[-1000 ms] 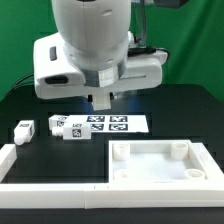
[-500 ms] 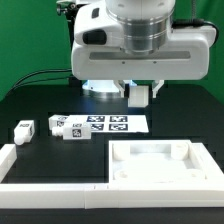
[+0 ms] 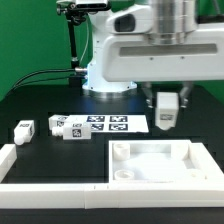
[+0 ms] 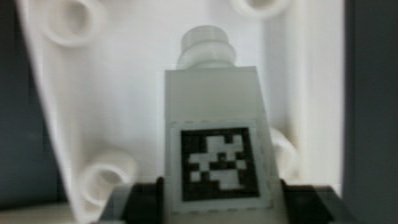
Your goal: Assemble one leg
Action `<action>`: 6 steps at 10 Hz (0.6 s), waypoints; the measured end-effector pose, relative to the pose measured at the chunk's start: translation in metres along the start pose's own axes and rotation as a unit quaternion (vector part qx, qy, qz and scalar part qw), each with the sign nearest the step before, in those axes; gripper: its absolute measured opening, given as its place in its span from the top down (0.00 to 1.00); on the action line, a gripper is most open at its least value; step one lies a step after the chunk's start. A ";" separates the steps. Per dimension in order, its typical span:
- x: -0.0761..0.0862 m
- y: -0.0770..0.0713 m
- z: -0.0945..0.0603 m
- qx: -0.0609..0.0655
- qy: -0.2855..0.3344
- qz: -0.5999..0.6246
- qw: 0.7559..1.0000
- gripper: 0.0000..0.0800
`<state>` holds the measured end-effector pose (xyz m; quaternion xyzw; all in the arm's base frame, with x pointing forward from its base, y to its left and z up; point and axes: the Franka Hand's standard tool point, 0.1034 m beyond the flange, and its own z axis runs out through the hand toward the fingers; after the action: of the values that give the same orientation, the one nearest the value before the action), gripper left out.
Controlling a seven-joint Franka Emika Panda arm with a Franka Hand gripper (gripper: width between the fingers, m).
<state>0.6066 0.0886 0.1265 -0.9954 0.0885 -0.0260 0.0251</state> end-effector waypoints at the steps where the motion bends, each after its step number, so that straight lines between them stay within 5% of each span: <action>1: 0.006 -0.012 0.000 0.001 0.038 0.009 0.999 0.64; 4: 0.010 -0.020 0.002 0.018 0.131 0.001 0.991 0.64; 6: 0.021 -0.010 0.001 0.021 0.194 -0.024 0.980 0.64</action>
Offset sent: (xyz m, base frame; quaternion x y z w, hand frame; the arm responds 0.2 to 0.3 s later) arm 0.0000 0.0000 0.0000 0.0000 0.1938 0.0000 0.9810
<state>0.6290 0.0952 0.1270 -0.9724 0.0671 -0.2215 0.0280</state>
